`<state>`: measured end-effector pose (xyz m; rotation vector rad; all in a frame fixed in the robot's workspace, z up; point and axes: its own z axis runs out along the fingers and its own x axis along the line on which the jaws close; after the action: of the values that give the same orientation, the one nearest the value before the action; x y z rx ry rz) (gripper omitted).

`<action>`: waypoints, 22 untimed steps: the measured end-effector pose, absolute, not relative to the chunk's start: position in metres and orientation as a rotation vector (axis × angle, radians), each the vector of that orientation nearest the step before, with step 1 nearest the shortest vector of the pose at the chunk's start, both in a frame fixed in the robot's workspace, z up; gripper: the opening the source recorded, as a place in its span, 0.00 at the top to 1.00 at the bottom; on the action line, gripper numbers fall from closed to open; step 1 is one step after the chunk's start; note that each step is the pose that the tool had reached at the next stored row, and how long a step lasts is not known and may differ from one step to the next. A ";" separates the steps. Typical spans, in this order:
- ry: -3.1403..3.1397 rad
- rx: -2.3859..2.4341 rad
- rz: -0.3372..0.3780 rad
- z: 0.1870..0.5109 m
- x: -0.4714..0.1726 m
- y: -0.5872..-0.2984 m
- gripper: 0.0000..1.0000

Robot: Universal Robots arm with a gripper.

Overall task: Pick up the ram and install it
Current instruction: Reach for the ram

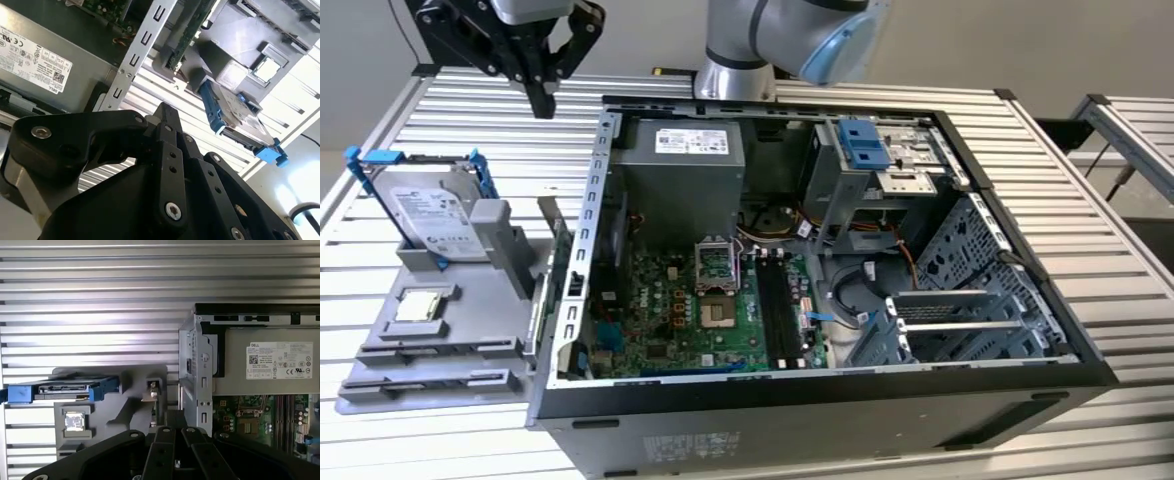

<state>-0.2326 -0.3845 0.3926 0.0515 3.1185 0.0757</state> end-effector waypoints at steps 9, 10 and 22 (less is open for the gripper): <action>3.118 0.051 0.076 0.393 -0.256 -0.383 1.00; 3.118 0.051 0.076 0.393 -0.259 -0.383 1.00; 3.118 0.051 0.076 0.393 -0.292 -0.380 1.00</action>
<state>-0.2916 -0.3800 0.3927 0.0514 3.1184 0.0757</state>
